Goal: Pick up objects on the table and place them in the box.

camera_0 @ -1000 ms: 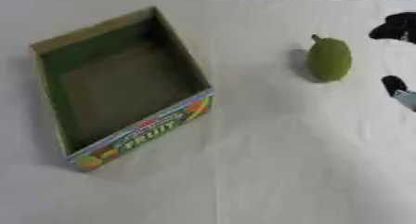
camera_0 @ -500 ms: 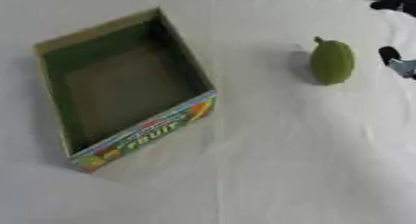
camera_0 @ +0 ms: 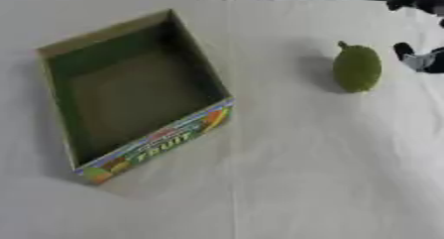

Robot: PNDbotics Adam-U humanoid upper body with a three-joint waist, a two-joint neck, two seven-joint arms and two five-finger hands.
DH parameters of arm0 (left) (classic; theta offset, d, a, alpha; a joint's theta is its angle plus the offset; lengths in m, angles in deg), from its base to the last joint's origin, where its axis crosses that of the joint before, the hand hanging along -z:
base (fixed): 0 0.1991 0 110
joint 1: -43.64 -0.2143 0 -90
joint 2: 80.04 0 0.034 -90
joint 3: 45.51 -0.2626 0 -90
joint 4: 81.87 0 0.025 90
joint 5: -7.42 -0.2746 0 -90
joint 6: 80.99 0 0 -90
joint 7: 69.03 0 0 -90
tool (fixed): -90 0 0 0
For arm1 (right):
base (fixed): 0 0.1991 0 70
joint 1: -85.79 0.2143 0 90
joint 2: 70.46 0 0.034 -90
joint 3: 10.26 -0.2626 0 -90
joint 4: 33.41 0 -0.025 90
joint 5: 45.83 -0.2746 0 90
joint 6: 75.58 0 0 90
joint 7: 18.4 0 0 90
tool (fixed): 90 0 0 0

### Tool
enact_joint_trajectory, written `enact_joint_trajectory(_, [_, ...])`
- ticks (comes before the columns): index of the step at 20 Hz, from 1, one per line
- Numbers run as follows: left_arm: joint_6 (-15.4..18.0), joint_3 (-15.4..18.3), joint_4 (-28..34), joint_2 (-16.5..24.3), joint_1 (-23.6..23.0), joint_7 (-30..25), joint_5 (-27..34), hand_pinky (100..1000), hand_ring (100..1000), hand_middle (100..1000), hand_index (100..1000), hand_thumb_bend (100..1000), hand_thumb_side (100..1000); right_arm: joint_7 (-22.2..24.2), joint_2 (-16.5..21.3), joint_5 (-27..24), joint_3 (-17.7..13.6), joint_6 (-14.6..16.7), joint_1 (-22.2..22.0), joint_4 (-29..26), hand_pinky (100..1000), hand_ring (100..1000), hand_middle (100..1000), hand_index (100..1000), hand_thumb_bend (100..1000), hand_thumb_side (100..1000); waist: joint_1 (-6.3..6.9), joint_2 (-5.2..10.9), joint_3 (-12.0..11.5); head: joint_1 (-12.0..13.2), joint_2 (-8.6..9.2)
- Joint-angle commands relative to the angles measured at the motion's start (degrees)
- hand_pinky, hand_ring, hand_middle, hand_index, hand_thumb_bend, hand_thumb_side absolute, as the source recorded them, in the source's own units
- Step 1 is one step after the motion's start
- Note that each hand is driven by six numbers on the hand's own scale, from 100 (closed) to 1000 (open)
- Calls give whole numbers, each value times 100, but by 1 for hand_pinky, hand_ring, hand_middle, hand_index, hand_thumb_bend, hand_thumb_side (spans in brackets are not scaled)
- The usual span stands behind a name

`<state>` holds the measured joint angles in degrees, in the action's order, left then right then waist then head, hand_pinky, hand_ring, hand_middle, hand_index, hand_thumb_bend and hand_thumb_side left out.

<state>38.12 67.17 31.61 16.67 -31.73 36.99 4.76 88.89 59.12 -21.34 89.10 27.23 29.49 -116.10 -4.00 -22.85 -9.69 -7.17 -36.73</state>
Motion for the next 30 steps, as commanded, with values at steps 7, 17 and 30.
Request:
enact_joint_trajectory(7, [9, 25, 111, 81, 57, -65, 64, 625, 647, 567, 773, 100, 559, 391, -180, 217, 71, 355, 333, 571, 994, 1000, 884, 1000, 100, 293, 24, 68, -66, -51, 68])
enact_joint_trajectory(17, [-9, 38, 111, 73, 46, -97, 72, 624, 647, 567, 773, 100, 566, 959, -204, 268, 107, 595, 320, 602, 1000, 1000, 890, 1000, 100, 295, 9, 60, -84, -30, 63])
enact_joint_trajectory(30, [-9, 46, 111, 76, 65, -146, 98, 625, 644, 566, 772, 100, 566, 1452, -294, 616, 225, 868, 339, 680, 944, 1000, 739, 942, 100, 312, -45, 43, -165, -25, 13])
